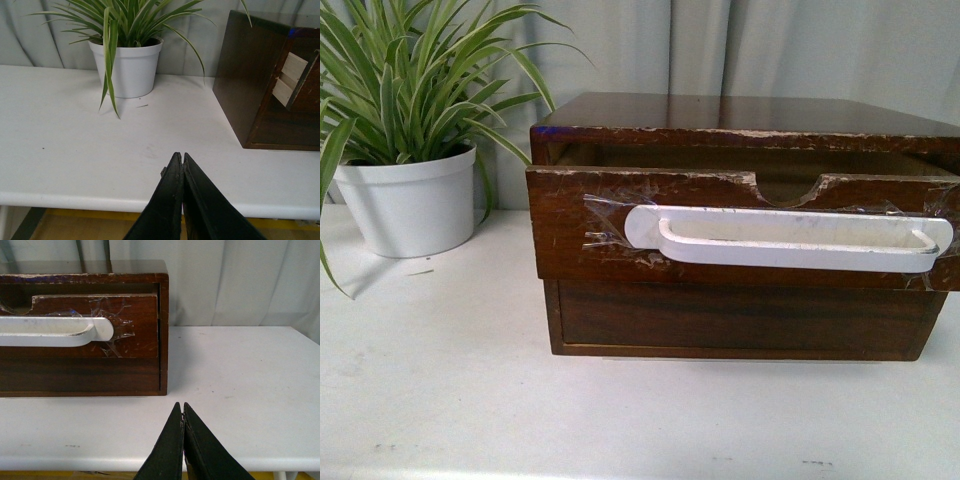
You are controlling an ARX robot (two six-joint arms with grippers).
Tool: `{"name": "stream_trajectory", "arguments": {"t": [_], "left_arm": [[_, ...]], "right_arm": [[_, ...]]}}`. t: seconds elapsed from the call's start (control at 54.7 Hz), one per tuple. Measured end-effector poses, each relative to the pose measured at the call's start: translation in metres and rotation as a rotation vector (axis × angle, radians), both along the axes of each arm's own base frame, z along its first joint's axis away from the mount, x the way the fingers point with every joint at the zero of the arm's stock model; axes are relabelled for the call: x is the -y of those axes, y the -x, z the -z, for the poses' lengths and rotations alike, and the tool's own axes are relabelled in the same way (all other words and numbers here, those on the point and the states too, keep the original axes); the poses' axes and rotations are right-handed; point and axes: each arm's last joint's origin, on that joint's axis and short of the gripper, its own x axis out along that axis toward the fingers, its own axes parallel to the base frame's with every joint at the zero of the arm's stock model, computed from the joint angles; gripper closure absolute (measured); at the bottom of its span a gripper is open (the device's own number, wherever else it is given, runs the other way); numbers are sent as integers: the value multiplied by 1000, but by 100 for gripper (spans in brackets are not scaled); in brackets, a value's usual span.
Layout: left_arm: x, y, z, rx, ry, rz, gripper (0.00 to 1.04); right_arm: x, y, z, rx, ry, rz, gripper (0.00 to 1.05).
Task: Open drawer
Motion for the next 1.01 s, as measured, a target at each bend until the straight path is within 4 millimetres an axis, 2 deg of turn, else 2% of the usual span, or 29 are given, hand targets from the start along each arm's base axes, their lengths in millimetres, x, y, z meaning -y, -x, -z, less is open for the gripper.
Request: {"name": "stream_trajectory", "arguments": {"t": [0.183,0.201,0.366,0.512,0.713,0.75,1.006], "left_arm": [[0,0,0,0,0,0,101],[0,0,0,0,0,0,98],[0,0,0,0,0,0,68],[0,0,0,0,0,0,38],[0,0,0,0,0,0,5],[0,0,0,0,0,0,5],[0,0,0,0,0,0,6]], "right_arm": [[0,0,0,0,0,0,103],[0,0,0,0,1,0,103],[0,0,0,0,0,0,75],[0,0,0,0,0,0,45],[0,0,0,0,0,0,11],[0,0,0,0,0,0,7],[0,0,0,0,0,0,9]]}}
